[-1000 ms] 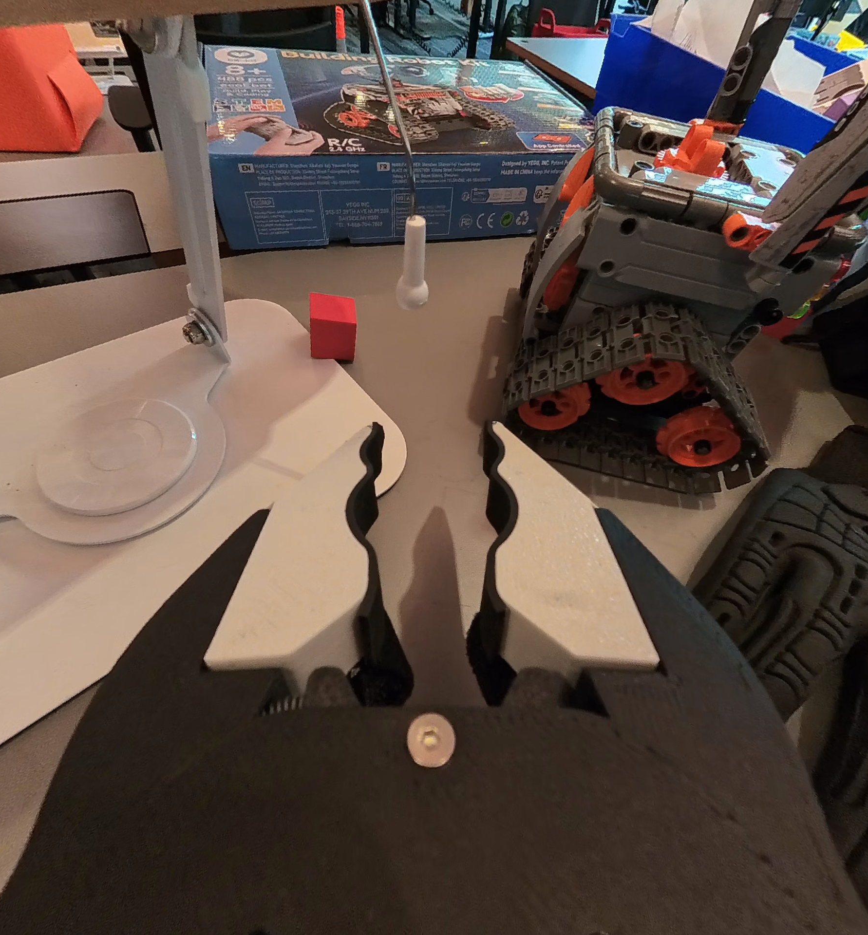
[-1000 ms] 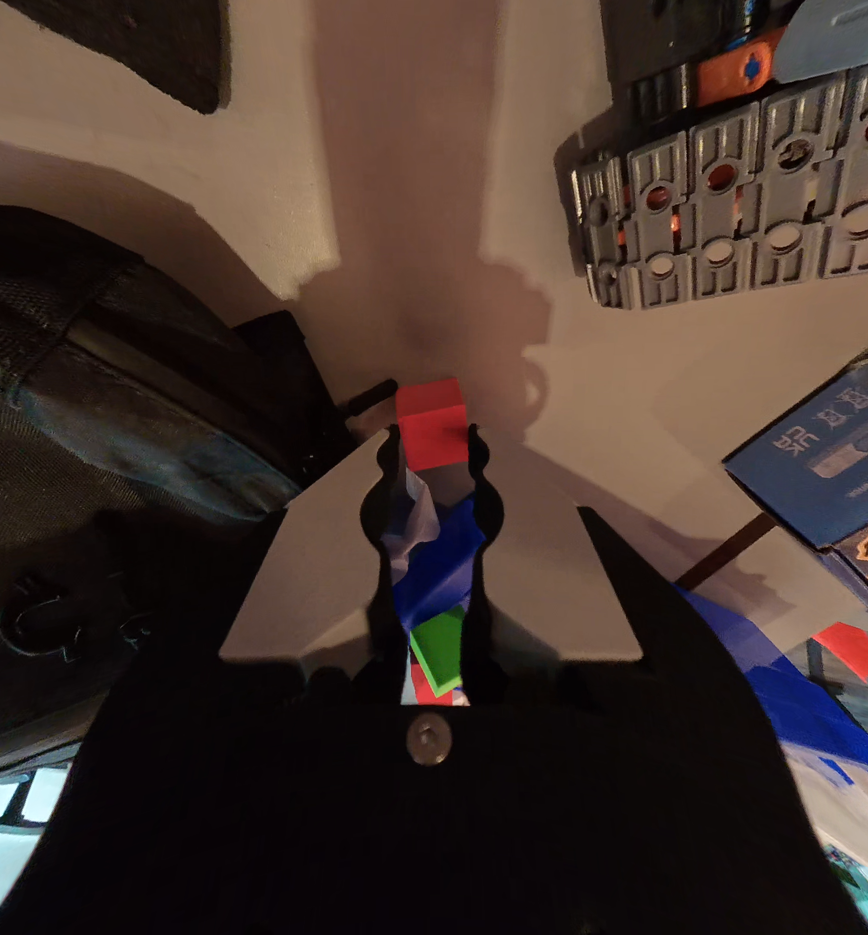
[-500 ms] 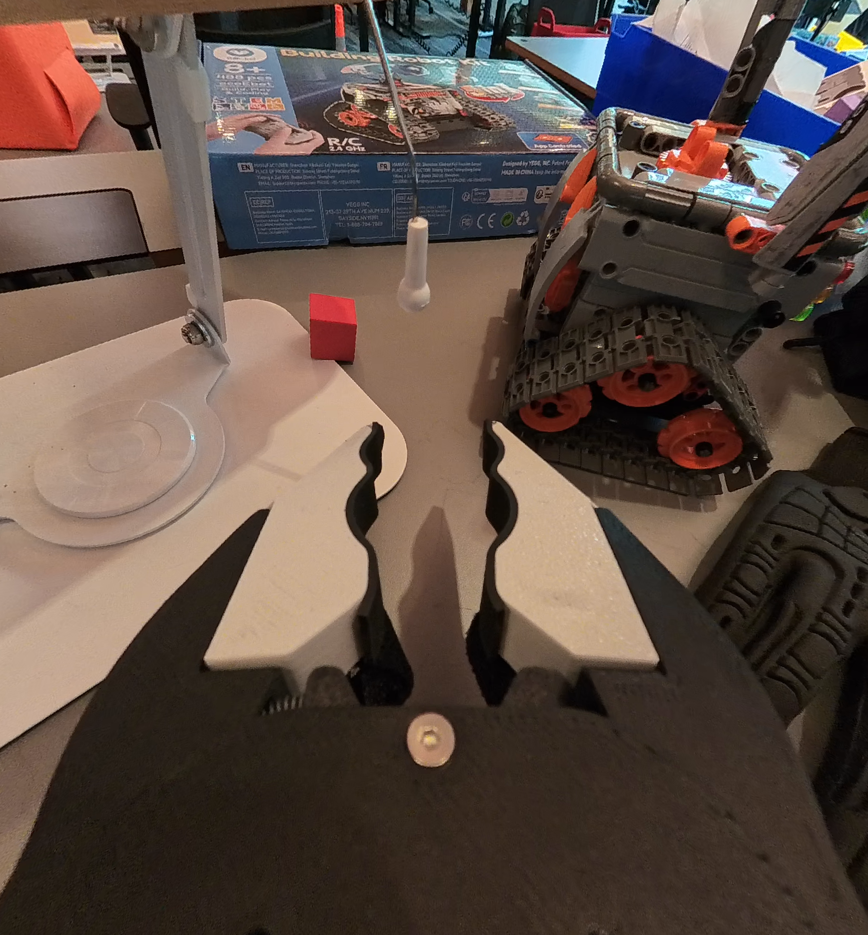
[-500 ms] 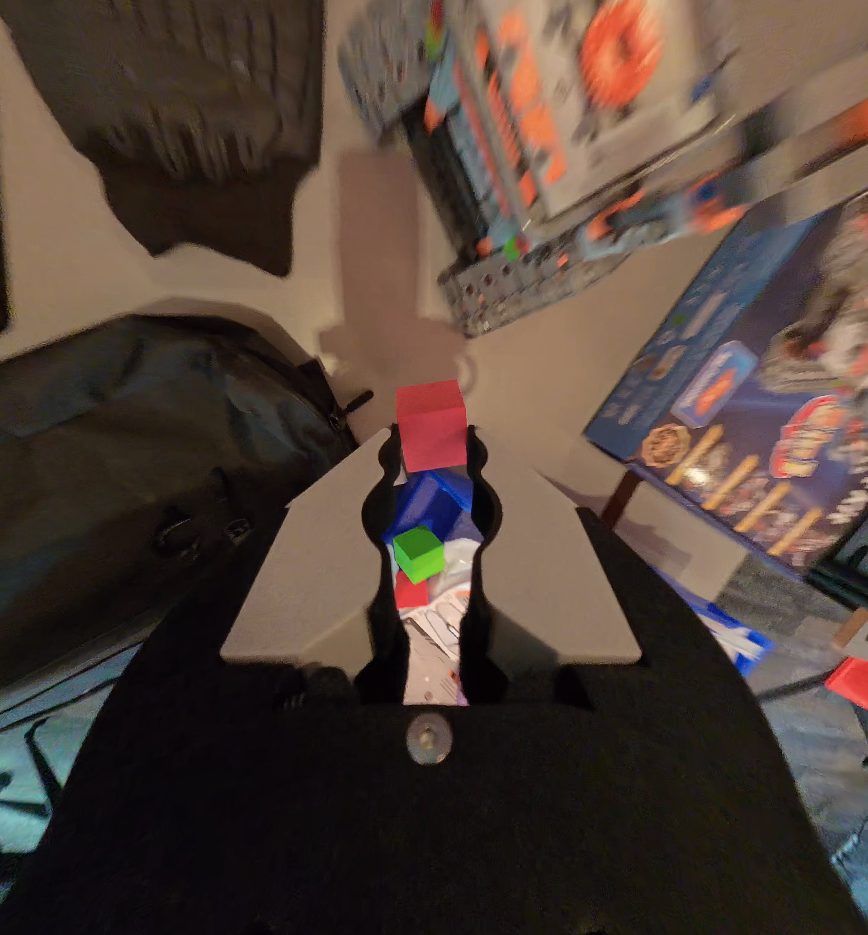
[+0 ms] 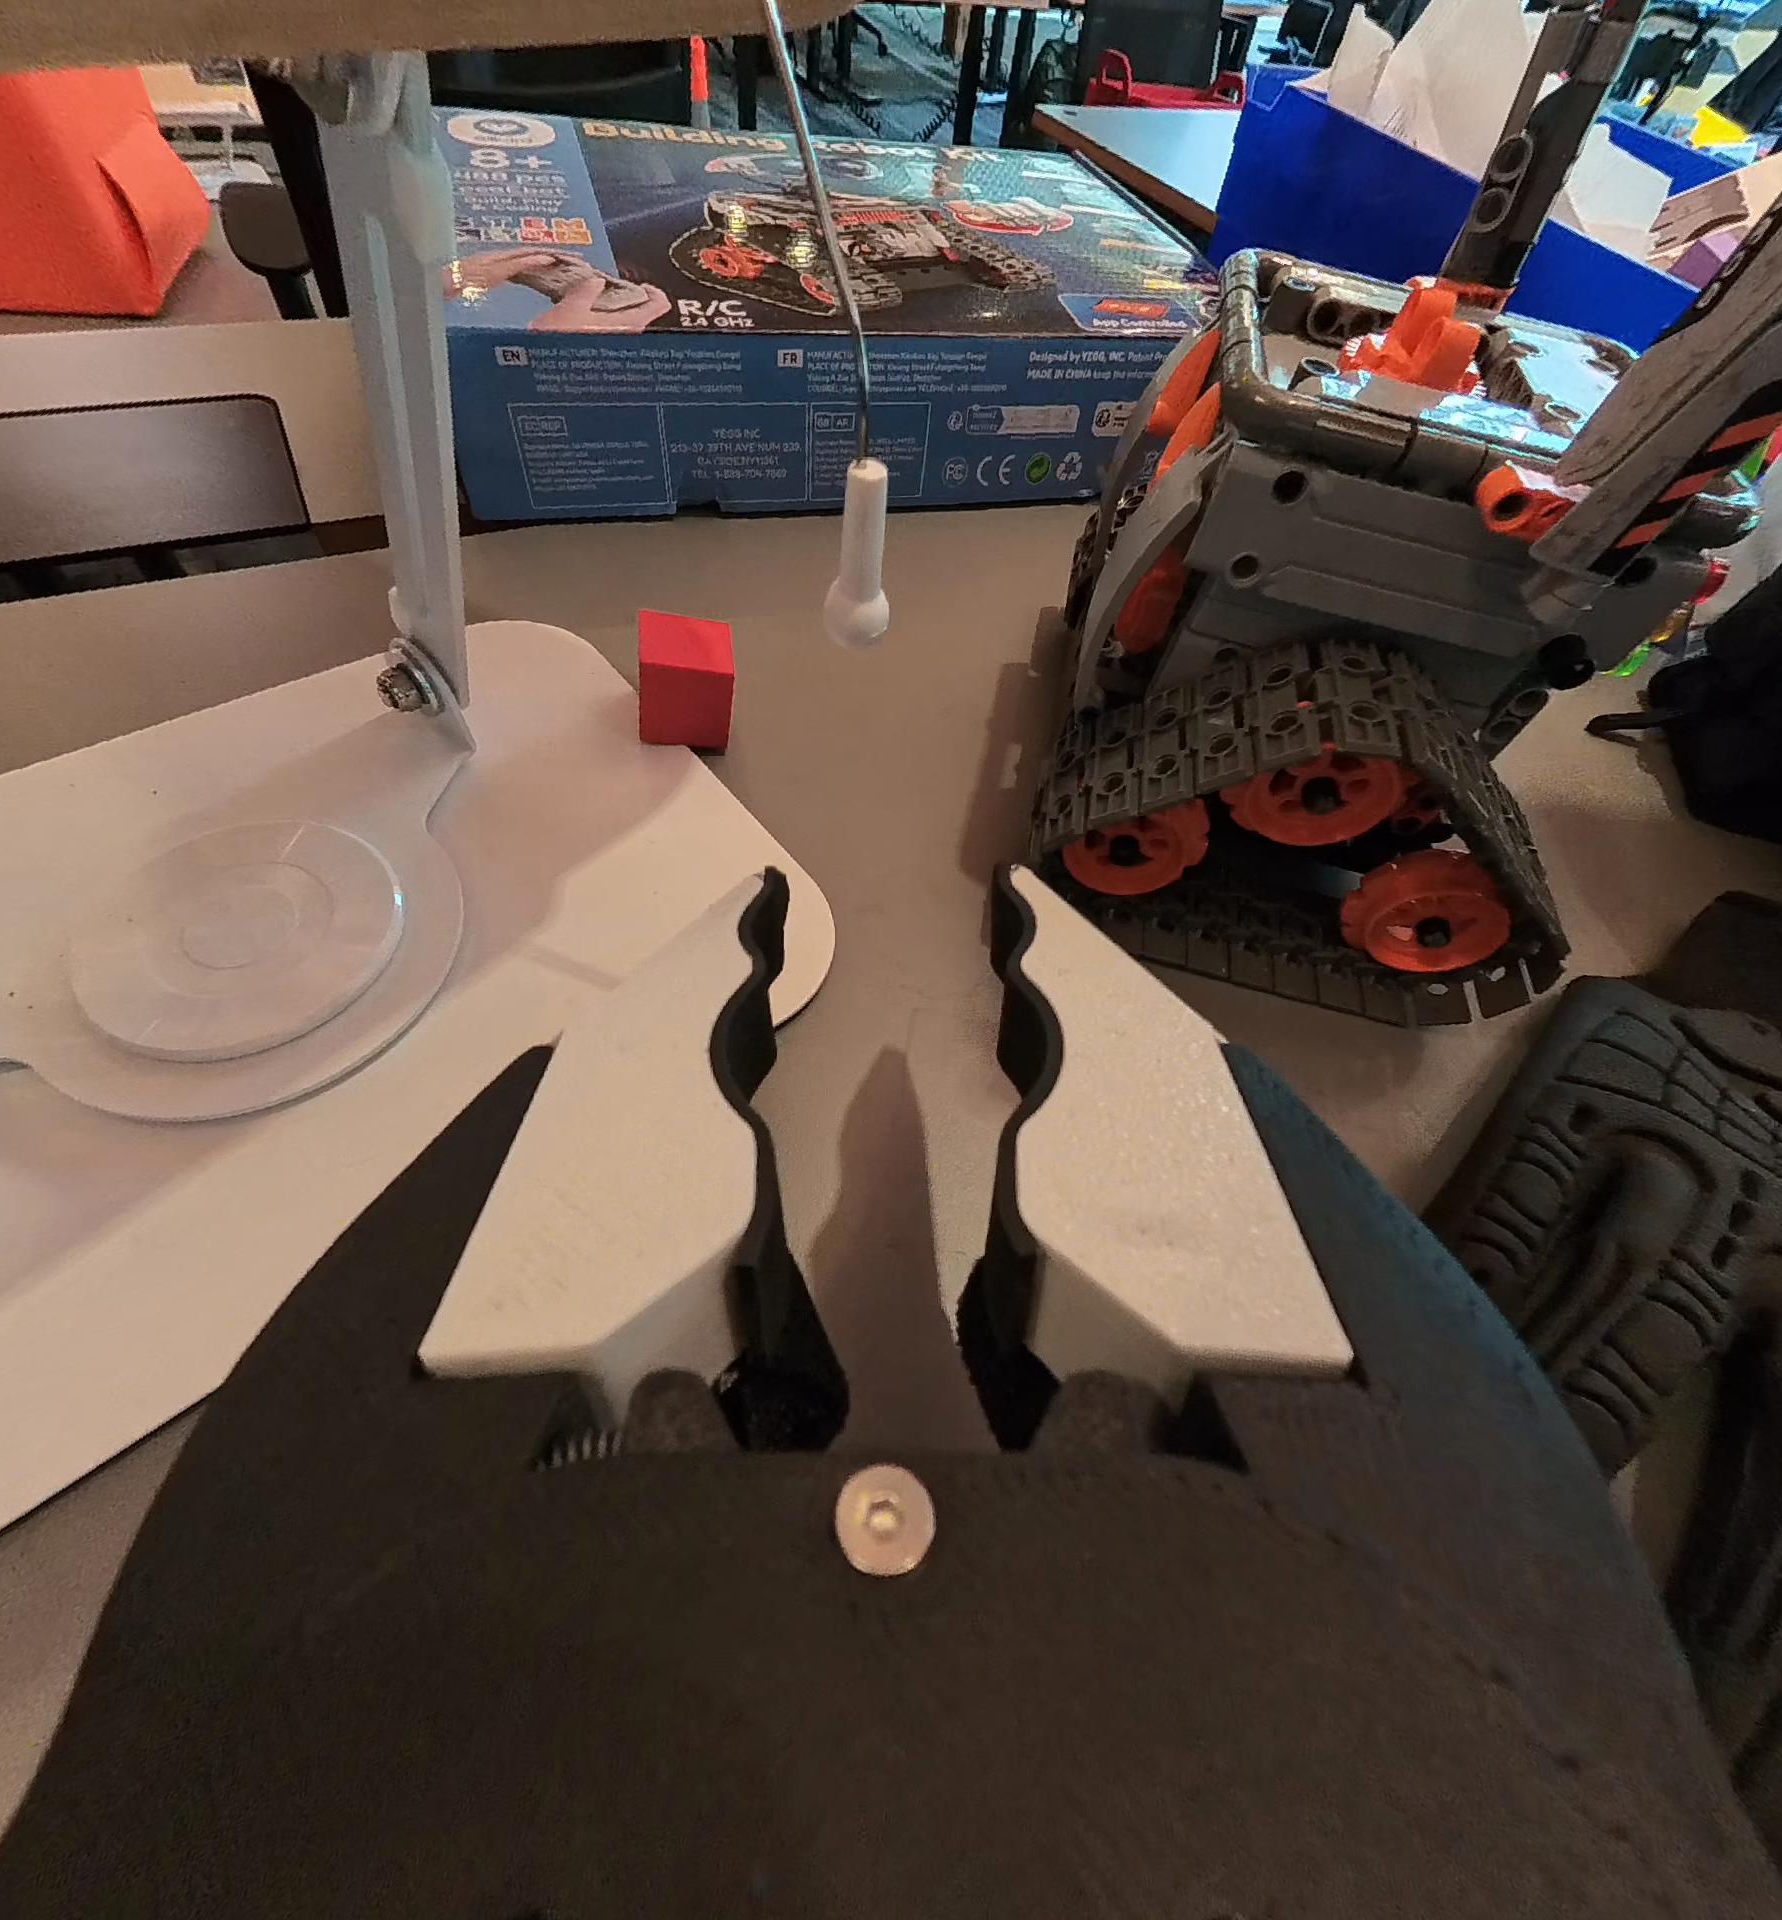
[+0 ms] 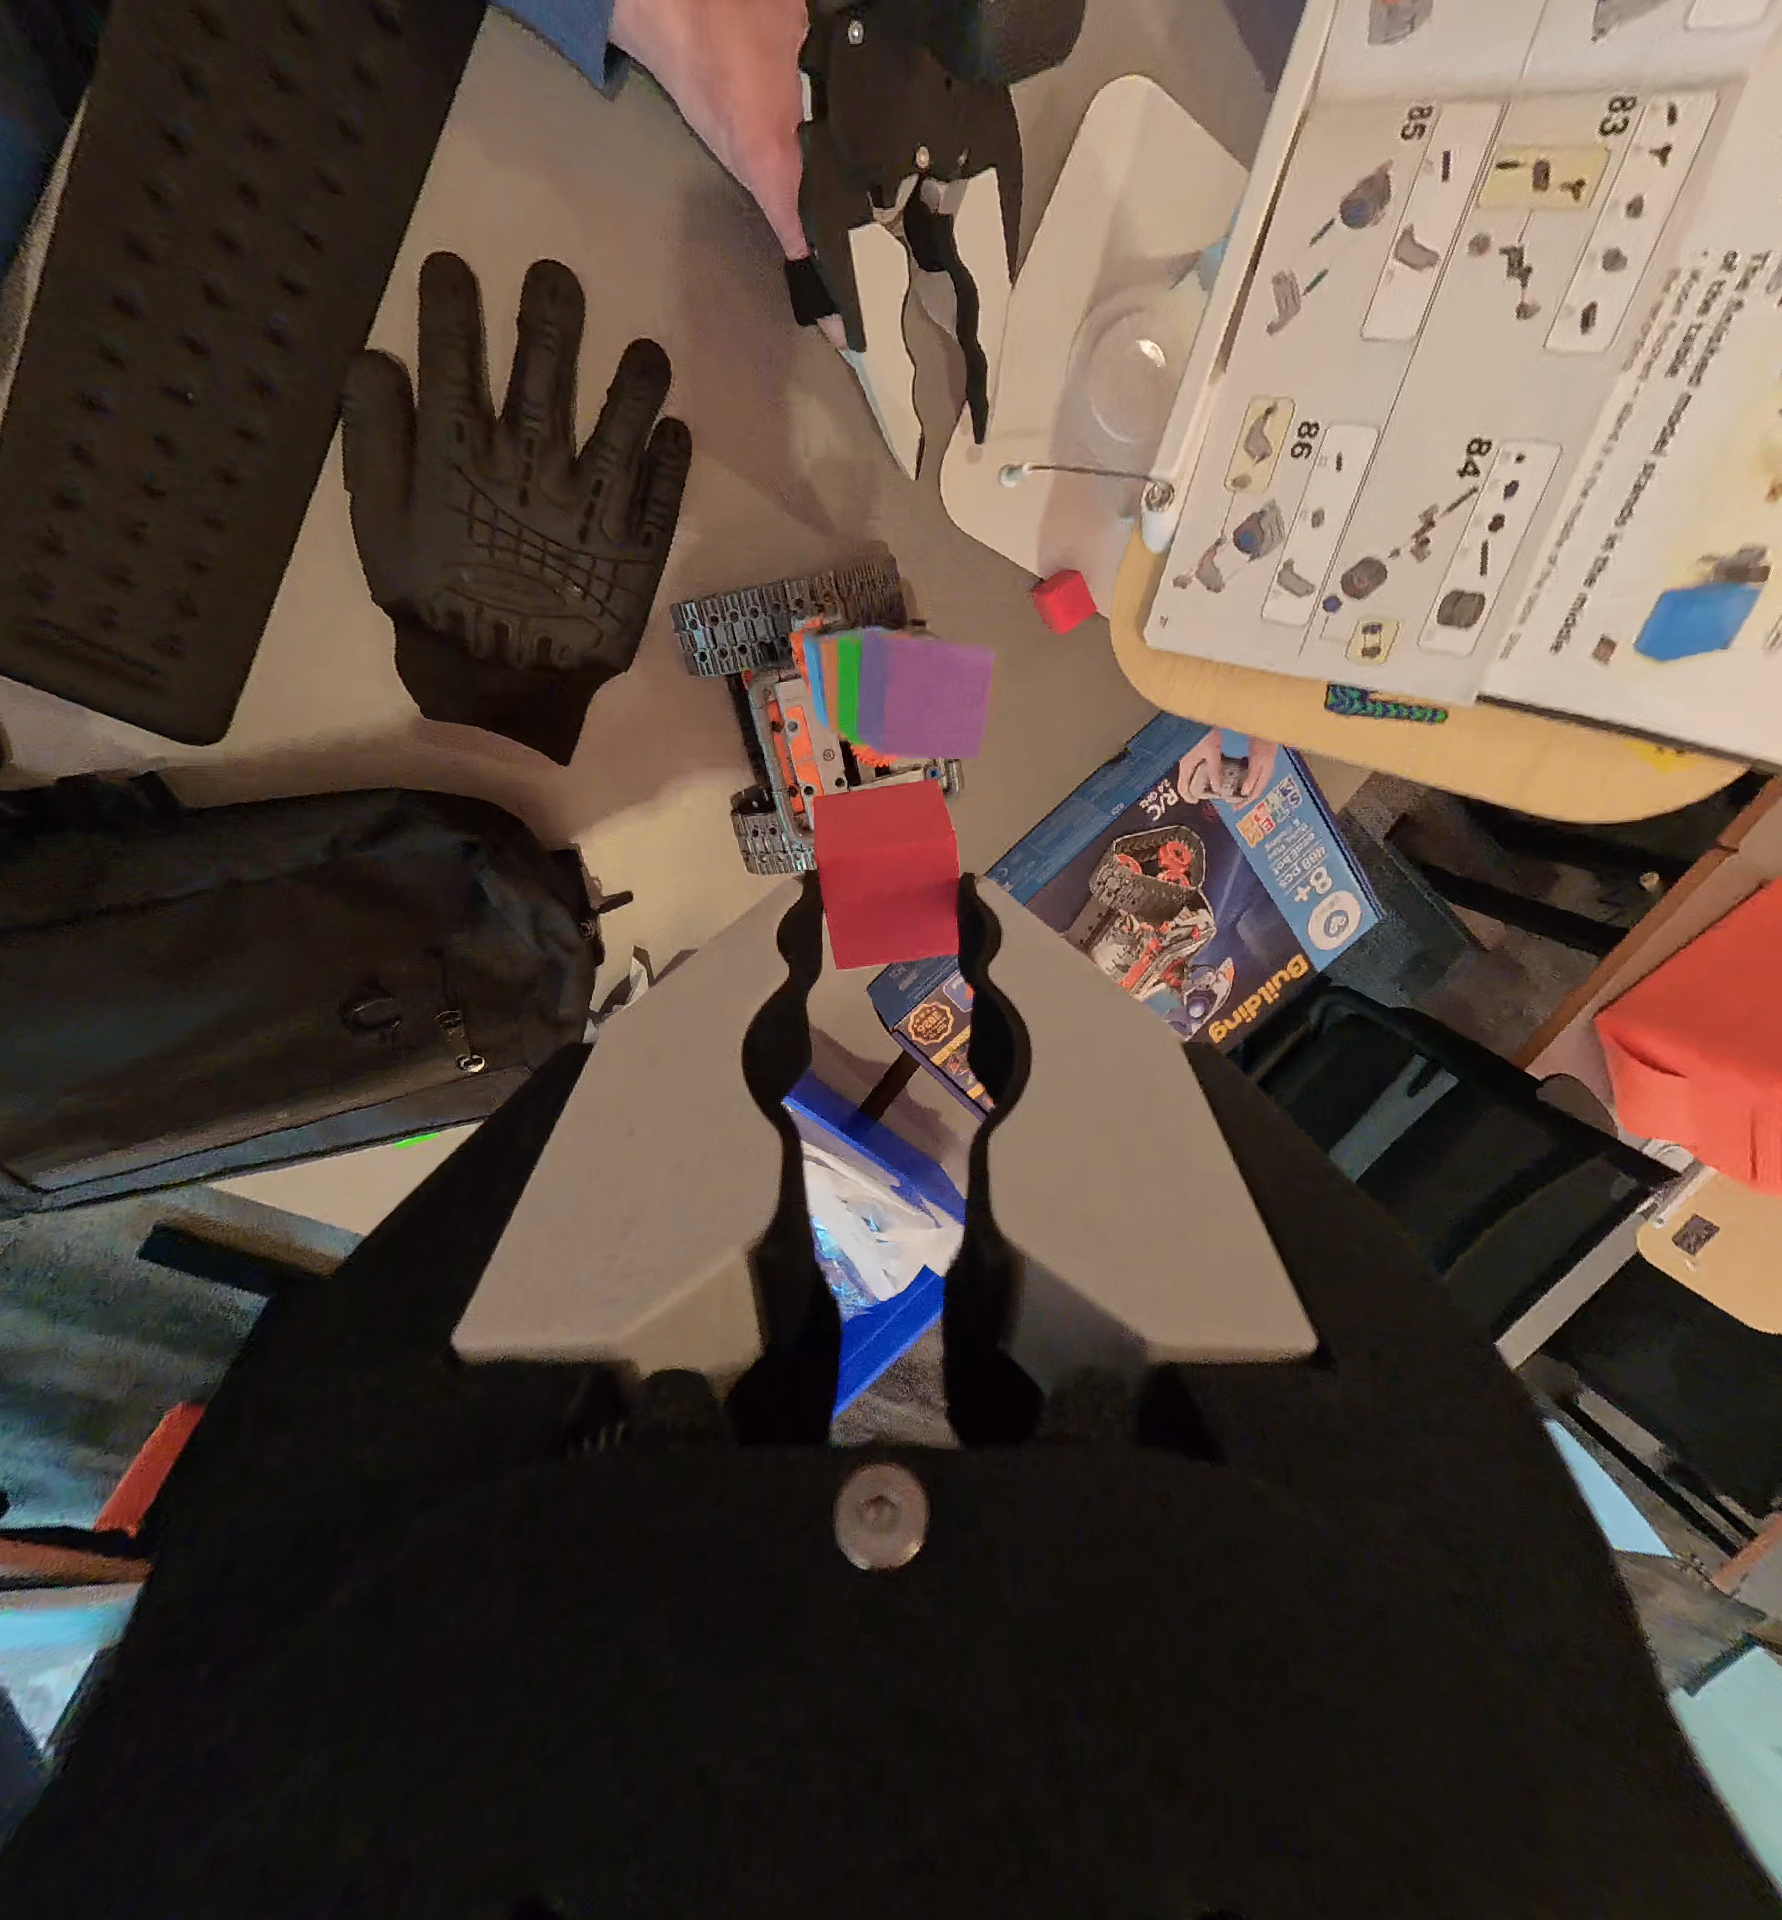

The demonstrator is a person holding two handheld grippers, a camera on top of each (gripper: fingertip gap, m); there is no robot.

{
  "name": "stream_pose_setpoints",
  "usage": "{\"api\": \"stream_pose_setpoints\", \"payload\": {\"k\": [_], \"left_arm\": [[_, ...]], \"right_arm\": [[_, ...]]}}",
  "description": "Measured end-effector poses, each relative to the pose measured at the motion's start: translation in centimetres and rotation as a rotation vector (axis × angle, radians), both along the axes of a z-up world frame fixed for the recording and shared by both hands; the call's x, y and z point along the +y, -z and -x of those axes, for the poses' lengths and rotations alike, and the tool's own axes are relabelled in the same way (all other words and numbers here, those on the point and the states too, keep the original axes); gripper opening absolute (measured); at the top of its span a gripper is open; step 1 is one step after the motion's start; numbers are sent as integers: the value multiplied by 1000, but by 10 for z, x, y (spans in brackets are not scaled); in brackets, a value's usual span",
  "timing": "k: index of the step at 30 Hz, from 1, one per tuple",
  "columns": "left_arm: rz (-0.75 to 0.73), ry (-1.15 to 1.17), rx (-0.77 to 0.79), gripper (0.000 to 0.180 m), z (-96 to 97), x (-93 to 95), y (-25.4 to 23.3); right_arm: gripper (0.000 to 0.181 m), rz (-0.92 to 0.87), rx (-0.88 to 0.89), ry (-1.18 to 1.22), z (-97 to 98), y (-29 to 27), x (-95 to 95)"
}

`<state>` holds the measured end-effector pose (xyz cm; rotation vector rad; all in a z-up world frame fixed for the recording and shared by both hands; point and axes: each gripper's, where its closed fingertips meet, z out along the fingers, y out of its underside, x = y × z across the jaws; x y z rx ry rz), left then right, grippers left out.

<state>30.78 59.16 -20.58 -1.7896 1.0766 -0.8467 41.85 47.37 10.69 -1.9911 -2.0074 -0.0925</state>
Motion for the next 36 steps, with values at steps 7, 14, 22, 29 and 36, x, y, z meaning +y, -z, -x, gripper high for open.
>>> {"api": "stream_pose_setpoints", "payload": {"k": [7, 14, 22, 29, 36], "left_arm": [[3, 3, -13, 37, 0, 0, -2], [0, 12, -17, 37, -2, -2, -4], [0, 17, -21, 37, -3, -3, -5], [0, 17, -22, 37, -3, -3, -5], [1, 17, -21, 37, -3, -3, -4]], "right_arm": [[24, 72, -96, -21, 22, 12, 15], [24, 131, -134, -18, 30, 18, 18], [24, 141, -161, -17, 30, 20, 21], [25, 147, -156, -15, 29, 24, 23], [30, 141, -159, -10, 30, 25, 25]]}}
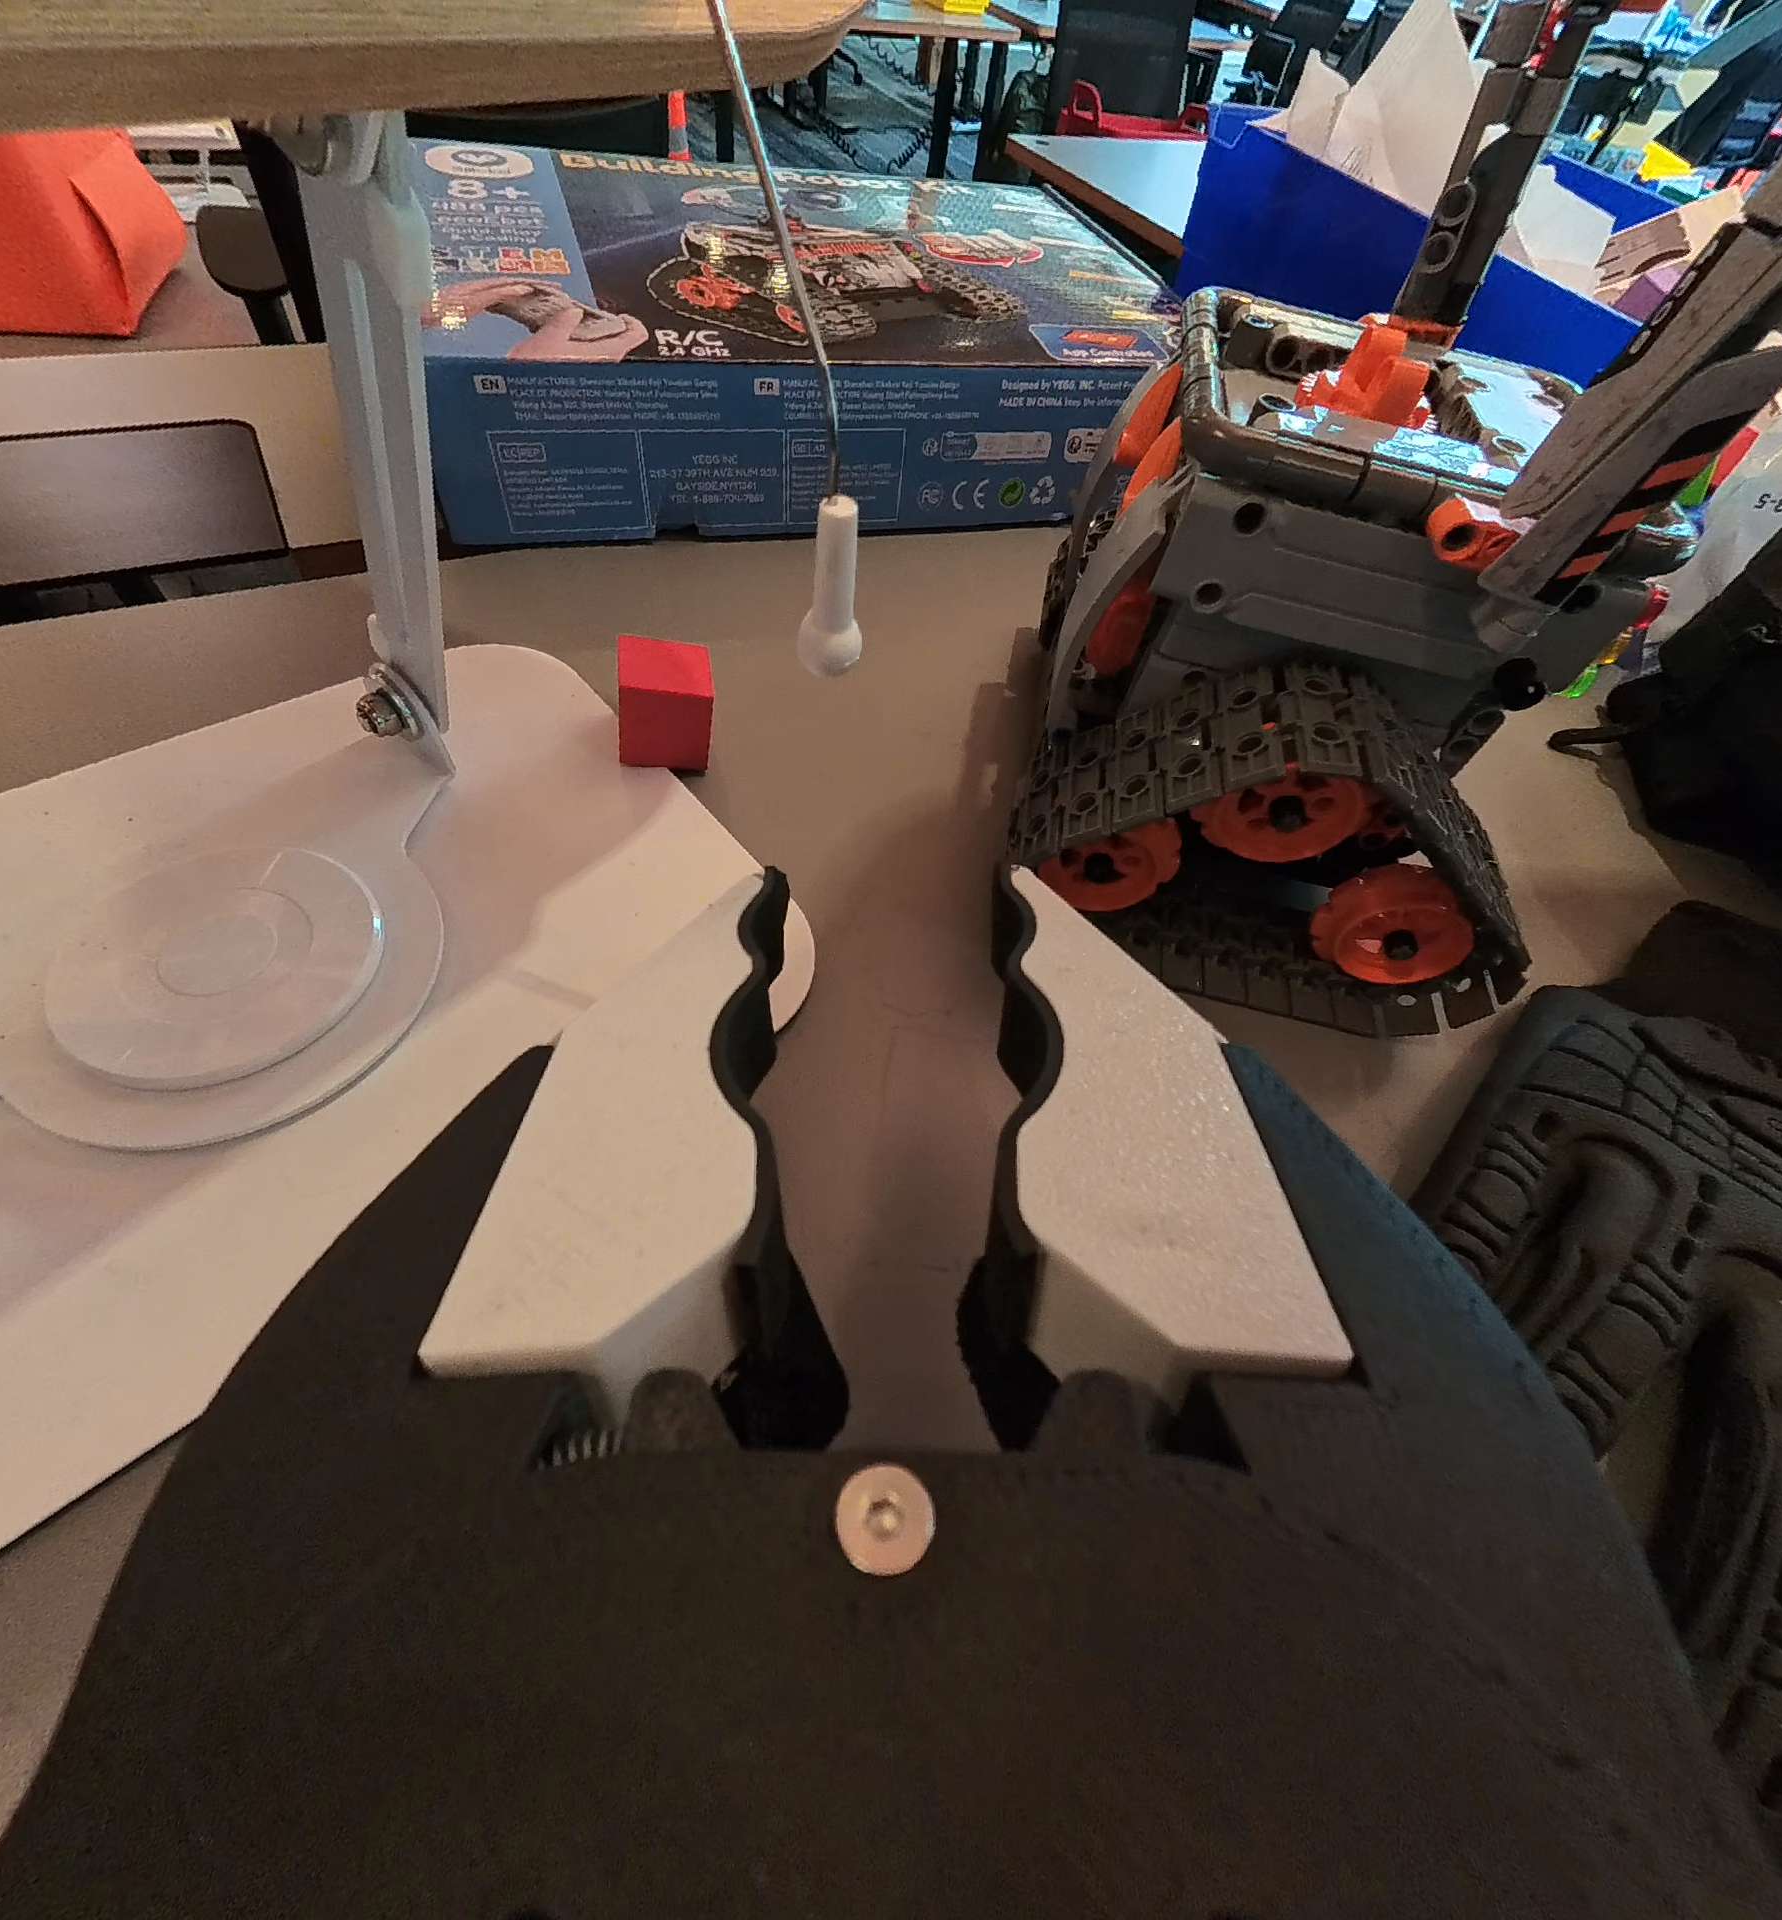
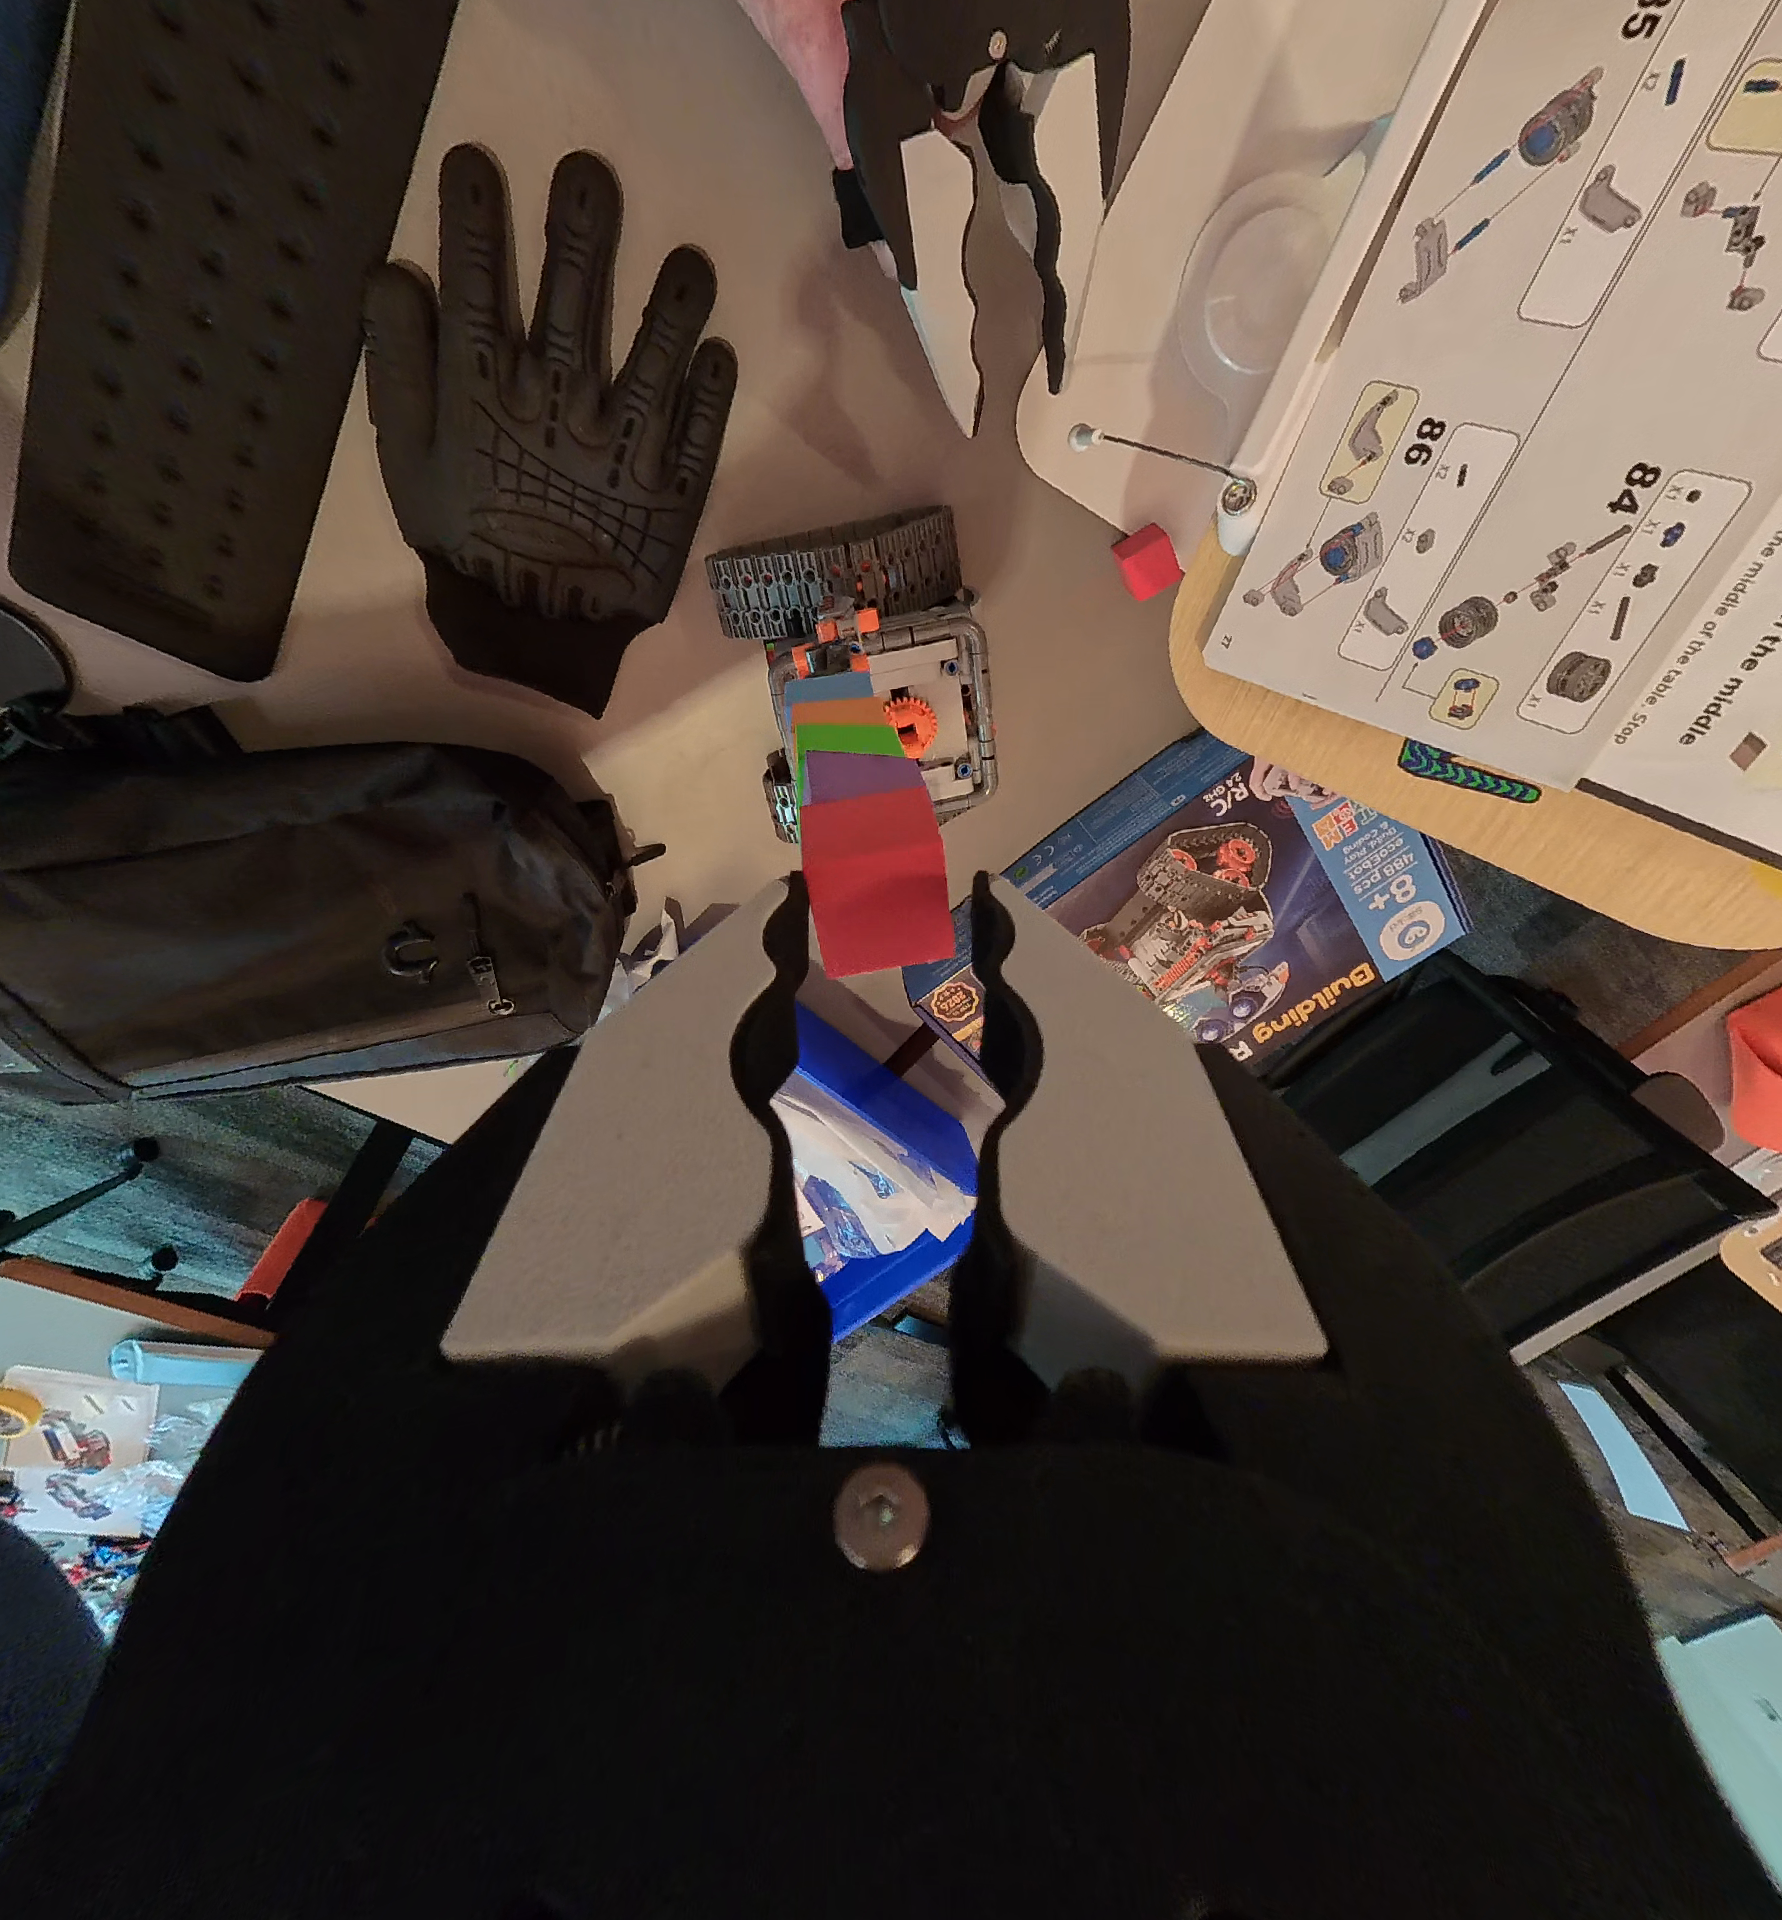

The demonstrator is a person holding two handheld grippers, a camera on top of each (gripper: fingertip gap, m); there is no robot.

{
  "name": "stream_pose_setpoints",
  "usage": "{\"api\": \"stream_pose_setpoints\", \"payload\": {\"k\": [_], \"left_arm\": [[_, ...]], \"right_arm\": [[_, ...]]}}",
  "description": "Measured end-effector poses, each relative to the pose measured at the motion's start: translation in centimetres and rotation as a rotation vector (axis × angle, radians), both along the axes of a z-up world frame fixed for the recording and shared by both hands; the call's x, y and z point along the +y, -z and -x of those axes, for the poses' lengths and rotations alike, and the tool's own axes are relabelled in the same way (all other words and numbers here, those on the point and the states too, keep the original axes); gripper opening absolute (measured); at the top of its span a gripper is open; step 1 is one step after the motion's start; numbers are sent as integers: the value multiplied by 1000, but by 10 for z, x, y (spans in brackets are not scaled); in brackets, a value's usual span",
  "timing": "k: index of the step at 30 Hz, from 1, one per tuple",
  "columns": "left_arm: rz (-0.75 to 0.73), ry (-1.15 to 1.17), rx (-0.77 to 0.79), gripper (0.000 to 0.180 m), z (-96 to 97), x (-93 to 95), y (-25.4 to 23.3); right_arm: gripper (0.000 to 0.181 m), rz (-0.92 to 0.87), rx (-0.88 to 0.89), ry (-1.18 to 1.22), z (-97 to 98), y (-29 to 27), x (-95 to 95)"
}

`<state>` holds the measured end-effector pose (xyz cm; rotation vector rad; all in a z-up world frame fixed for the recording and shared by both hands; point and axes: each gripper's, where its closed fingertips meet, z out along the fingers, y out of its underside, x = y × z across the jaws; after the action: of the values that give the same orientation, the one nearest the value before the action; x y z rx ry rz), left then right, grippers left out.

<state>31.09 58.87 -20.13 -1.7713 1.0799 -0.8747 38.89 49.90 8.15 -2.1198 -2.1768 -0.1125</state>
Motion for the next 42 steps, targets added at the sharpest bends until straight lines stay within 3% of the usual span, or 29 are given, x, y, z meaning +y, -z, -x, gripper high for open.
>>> {"api": "stream_pose_setpoints", "payload": {"k": [25, 37, 42], "left_arm": [[-1, 0, -1, 37, 0, 1, -1], [-7, 3, 8, 38, 0, 0, -1], [-18, 7, 27, 39, 0, -1, 1]], "right_arm": [[25, -1, 19, -14, 1, -1, 0], [25, -201, 132, 84, -29, -17, -17], [25, -201, 185, 119, -45, -5, -47]]}}
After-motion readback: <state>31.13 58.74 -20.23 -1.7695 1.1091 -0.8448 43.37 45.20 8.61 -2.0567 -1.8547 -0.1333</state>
